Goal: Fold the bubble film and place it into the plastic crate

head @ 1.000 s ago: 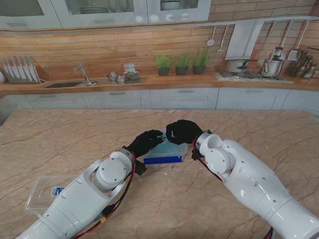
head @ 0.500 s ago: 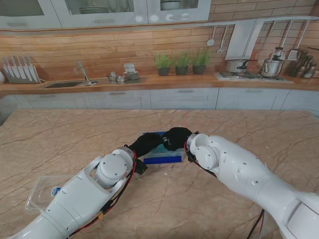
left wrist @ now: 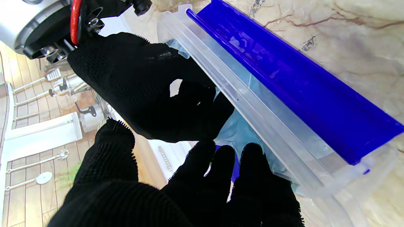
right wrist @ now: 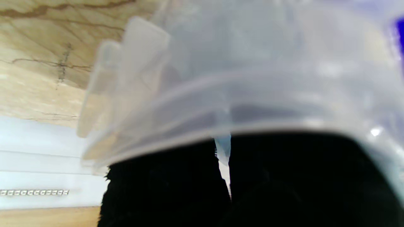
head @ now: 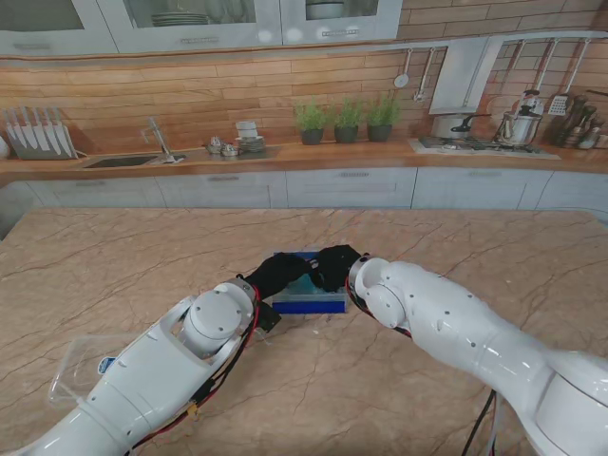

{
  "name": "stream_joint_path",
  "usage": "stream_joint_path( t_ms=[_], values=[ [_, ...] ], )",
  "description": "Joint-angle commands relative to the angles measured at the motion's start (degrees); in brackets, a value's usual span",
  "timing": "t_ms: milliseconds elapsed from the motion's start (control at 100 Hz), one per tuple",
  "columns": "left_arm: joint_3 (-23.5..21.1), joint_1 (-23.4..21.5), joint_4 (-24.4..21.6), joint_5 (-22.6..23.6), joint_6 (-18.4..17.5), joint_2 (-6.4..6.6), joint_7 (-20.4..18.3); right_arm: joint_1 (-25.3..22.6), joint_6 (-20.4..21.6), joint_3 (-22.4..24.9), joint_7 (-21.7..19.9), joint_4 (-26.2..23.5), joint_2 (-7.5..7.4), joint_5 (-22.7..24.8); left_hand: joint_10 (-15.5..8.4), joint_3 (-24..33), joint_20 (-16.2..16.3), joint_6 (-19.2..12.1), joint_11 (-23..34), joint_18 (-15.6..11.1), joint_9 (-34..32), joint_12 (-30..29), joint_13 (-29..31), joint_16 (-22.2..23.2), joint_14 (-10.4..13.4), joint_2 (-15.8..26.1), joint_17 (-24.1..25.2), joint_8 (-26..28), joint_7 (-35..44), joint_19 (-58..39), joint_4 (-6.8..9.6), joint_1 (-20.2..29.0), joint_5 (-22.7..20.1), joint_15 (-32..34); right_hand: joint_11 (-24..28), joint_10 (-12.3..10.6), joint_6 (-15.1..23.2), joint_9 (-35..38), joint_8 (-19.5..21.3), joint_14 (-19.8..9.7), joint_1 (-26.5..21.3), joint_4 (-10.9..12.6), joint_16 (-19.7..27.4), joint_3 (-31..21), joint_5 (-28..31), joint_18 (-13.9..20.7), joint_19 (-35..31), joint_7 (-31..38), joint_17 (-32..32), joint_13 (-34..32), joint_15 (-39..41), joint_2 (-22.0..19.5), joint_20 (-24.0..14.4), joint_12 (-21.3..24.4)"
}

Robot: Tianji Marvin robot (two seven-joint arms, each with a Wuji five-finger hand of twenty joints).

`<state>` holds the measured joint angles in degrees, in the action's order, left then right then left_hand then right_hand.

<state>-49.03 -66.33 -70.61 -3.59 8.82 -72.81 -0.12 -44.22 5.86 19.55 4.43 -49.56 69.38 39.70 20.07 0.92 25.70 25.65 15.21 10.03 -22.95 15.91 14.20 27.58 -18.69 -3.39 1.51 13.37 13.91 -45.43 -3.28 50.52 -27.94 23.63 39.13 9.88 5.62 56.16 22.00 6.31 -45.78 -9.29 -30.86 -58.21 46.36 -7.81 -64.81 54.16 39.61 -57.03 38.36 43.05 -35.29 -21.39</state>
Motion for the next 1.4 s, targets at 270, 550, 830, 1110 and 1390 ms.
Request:
stream_joint_path(
  t_ms=[270,550,830,1110,1390],
  values=[
    [-0.01,-0.49,-0.01,-0.72,3.12,0.45,-2.10,-3.83,-2.69,3.23,5.39,-1.37,-0.77,3.44,-1.47,-1.48,-0.94,-8.54,-0.50,2.19,1.61,-0.12,-2.20,-1.40,-0.26,2.76,1.99,0.30,-2.56,0.43,2.06,1.00,-2.28,-1.74,0.84,3.27,0.96,-7.36,0.71,3.27,6.19,-0.61,-0.47,4.66,-4.65,0.17,-2.60,-3.52,-1.78,3.55,1.06,1.55,-0.29,0.28],
    [0.16,-0.21,0.14,-0.68,3.41,0.54,-2.66,-7.54,-3.00,10.37,8.43,-6.33,-2.79,7.34,-1.50,-1.47,-0.96,-8.73,-0.52,2.17,1.88,-0.32,-2.57,-1.54,-0.29,2.82,2.35,0.46,-2.88,0.97,2.08,1.10,-2.42,-1.86,0.82,3.16,1.34,-8.11,-0.37,3.42,6.21,-0.14,0.17,7.18,-6.17,-0.79,-0.88,-1.90,-3.75,4.86,0.46,-2.29,0.86,0.78],
    [-0.18,-0.73,-1.17,-0.86,2.83,0.82,-2.88,-9.85,-3.03,14.64,8.93,-9.13,-3.40,8.09,-1.91,-1.43,-0.93,-9.57,-0.39,2.07,2.21,-0.28,-2.99,-1.60,0.01,2.82,2.72,0.77,-2.82,1.62,2.13,1.35,-2.27,-2.13,0.77,3.15,1.39,-8.49,-1.03,3.55,6.93,0.40,0.27,8.72,-6.64,-1.22,-0.47,-1.31,-5.05,5.68,0.42,-3.62,1.13,0.89],
    [-1.10,-2.31,-4.65,0.35,0.98,1.75,-3.00,-8.36,-3.15,11.85,8.85,-6.01,-2.35,5.76,-1.89,-1.52,-0.44,-9.90,-0.40,2.55,1.97,-0.14,-2.63,-1.53,-0.12,2.73,2.33,1.19,-2.28,1.51,2.10,1.38,-1.95,-2.14,0.77,3.02,1.54,-8.63,-1.19,3.37,6.87,0.73,0.34,9.04,-6.83,-1.48,-0.09,-0.99,-5.64,5.95,0.44,-3.76,1.39,0.94],
    [-1.66,-3.40,-6.70,0.93,0.08,2.27,-3.21,-6.01,-2.35,8.28,10.30,-1.76,-0.93,4.15,-1.70,-1.47,-0.14,-10.44,-0.66,2.93,2.06,-0.19,-2.56,-1.56,-0.32,2.69,2.26,1.42,-1.87,1.60,2.10,1.44,-1.55,-2.30,1.06,2.95,1.59,-8.54,-1.22,3.30,8.66,0.29,0.38,9.98,-6.81,-1.55,0.08,-0.64,-5.69,5.98,0.54,-5.06,1.63,0.85]
  ],
)
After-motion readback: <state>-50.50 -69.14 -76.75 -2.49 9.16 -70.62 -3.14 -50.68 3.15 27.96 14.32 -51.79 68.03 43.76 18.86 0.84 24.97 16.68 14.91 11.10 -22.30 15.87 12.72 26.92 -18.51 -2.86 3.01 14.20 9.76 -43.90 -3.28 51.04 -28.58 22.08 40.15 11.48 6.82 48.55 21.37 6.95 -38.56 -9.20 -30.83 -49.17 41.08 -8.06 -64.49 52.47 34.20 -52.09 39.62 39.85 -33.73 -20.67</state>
